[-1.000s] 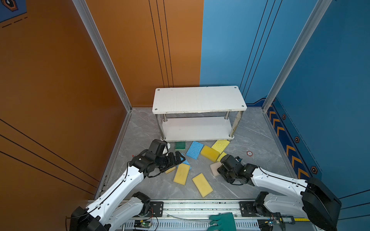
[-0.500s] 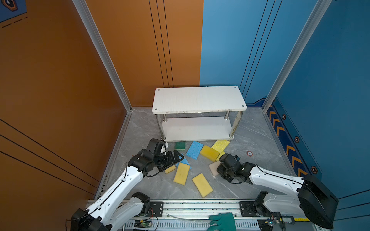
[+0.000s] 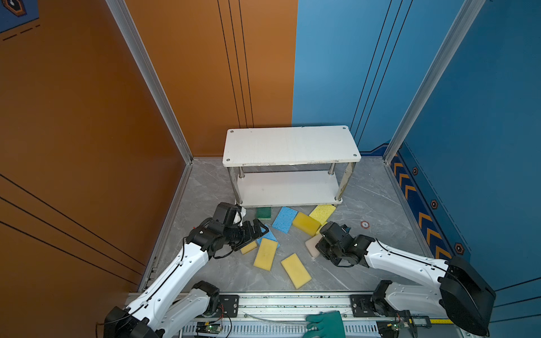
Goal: Place and organize the cleaning sponges onto the shelf
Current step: 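Lift the white sponge with the right gripper toward the left gripper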
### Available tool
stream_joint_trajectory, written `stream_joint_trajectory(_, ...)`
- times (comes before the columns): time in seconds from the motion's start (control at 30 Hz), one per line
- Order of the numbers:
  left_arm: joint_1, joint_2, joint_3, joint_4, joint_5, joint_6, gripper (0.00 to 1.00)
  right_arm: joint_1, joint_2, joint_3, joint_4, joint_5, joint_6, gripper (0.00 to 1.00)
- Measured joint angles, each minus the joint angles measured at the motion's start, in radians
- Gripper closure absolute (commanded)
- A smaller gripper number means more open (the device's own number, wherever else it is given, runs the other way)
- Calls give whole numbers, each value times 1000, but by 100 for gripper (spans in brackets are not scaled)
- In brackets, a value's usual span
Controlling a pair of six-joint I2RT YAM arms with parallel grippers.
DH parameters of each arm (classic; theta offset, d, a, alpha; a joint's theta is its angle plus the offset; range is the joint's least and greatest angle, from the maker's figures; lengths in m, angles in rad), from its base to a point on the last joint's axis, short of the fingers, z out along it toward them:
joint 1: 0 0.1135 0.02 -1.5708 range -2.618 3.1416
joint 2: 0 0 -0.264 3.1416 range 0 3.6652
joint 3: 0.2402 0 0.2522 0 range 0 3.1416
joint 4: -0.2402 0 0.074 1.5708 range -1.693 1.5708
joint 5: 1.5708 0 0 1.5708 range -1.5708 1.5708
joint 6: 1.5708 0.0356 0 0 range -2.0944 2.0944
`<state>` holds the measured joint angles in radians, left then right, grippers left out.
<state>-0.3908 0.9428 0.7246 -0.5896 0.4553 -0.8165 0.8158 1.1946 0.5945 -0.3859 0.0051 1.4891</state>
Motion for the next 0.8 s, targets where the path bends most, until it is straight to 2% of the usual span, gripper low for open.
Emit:
stream_joint_trajectory(0.17,0,-22,-2,0,18,0,0,6,-62,109,-120,6,-98,100)
stream_joint_trajectory(0.27,0,-24,-1,12,38,0,0,-2,-92,178,-162,-16,-207,100)
stream_joint_trajectory(0.53,0,1,3,152,152,-48,0,-79,-38,415,-290,-243,-626,100)
stream_joint_trajectory(0.7,-15,23,3,311,212,-126,2,-84,51,549,-360,-370,-802,100)
stream_joint_trajectory(0.8,-42,43,3,415,234,-172,8,-76,107,602,-384,-422,-860,100)
